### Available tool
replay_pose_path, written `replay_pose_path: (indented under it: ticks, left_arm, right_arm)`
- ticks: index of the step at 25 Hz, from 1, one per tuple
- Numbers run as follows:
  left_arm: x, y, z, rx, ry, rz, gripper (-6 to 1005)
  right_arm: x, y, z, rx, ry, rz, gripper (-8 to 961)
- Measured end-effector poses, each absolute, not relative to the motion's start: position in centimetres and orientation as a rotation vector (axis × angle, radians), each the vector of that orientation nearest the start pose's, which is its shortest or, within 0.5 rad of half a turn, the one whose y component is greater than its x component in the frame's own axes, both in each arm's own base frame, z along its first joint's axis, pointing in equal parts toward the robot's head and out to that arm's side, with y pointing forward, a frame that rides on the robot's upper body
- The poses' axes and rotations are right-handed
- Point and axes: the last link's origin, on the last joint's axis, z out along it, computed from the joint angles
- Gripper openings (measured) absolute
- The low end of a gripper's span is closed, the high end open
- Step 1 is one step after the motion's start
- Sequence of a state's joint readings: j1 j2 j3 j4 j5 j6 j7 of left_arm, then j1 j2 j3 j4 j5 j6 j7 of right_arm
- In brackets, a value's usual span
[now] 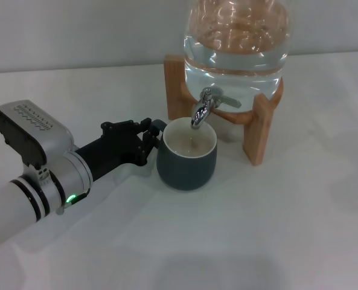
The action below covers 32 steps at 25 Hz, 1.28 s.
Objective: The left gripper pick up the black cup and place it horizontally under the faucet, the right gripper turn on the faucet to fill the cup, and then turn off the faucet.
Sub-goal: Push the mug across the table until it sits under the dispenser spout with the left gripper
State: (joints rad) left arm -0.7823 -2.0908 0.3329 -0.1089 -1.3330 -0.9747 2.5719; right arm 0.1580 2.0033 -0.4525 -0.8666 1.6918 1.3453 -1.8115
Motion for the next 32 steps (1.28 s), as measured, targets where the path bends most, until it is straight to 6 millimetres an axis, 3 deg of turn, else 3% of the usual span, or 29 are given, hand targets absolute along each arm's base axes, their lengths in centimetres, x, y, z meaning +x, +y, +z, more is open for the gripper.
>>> replay_pose_path:
  ticks: [30, 32]
  left_arm:
    - [-24.4, 36.52, -11.32, -2.384, -0.546, -0.576, 154]
    - [-24.4, 36.53, -11.31, -2.384, -0.546, -0.576, 192]
  right_arm:
    - [37.27, 27.34, 17.7, -1.733, 0.639, 0.78, 838]
    - [37.27, 27.34, 17.7, -1.734, 0.639, 0.78, 838]
